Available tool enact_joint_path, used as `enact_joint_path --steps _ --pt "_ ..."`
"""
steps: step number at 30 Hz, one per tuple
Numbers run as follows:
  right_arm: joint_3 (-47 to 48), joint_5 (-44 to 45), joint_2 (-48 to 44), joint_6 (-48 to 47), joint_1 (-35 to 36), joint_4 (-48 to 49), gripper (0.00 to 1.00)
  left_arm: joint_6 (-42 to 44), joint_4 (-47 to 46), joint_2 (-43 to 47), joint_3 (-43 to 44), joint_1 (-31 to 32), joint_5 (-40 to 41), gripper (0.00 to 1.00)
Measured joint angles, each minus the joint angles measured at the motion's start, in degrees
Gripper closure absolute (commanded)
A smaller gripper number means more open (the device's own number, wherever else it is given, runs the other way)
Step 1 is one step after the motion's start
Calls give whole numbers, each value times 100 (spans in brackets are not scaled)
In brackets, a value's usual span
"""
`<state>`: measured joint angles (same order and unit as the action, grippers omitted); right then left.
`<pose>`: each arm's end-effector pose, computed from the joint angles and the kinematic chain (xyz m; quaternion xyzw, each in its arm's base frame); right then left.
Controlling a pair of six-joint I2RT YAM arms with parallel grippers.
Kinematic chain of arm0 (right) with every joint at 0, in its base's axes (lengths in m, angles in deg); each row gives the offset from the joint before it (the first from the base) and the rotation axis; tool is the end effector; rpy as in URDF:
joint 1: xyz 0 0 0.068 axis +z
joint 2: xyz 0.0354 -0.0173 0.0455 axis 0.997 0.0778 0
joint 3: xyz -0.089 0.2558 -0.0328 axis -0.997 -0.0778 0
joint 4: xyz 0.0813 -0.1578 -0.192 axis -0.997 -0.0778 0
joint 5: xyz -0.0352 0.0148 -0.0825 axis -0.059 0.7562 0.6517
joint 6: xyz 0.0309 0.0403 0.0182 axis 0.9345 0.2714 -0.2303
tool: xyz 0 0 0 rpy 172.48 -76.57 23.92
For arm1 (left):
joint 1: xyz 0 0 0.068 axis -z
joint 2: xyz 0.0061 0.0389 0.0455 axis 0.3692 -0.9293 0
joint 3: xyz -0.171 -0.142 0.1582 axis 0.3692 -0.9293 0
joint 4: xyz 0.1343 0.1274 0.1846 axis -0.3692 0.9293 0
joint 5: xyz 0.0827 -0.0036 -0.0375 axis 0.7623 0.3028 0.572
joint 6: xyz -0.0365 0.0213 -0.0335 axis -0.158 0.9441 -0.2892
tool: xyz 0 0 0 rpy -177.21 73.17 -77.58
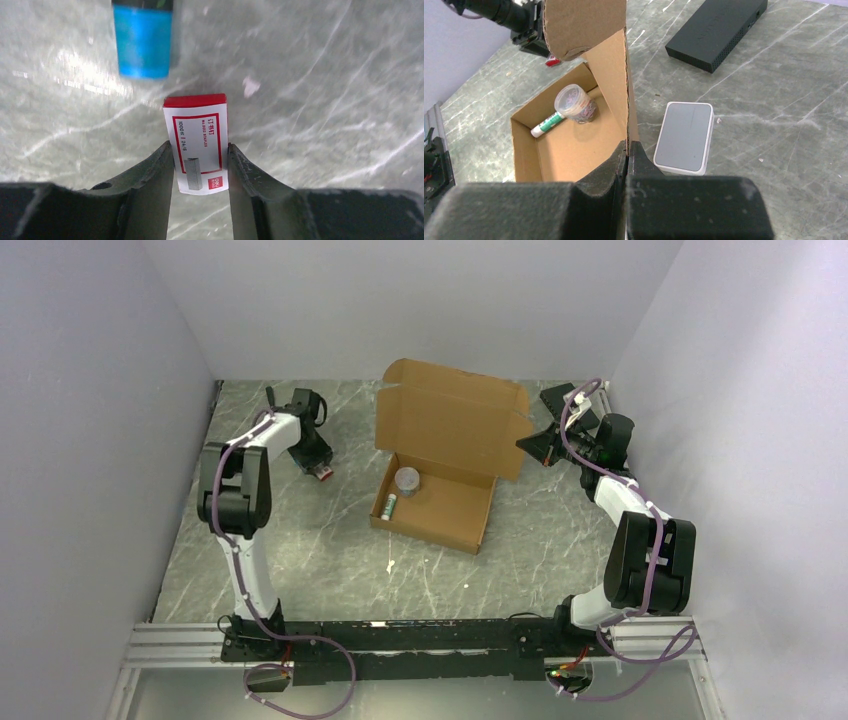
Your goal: Fold the paper box
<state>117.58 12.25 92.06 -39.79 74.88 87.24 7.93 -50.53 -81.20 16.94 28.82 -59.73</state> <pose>0.3146 -0.0278 0.2455 -0.1876 0.7359 0.3854 0.5241 0.4217 -0.0470 0.1702 -0.3420 0.9180 -0.0085 0.2005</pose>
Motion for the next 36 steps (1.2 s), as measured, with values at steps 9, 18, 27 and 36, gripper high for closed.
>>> enact_joint_path --steps 9,18,27,36 --pt "0 -2 0 -15 0 -4 100 361 -758 1469 -1698 0 -1115 88" --pt "-2 -2 0 -15 0 -2 100 778 -2356 3316 -3578 57 -2865 87" --pt "0 -2 0 -15 0 -2 100 815 -3407 3547 -3823 1141 -3552 87" --pt "0 -2 0 -15 0 -4 100 831 -3812 2968 -3512 2295 -3338 77"
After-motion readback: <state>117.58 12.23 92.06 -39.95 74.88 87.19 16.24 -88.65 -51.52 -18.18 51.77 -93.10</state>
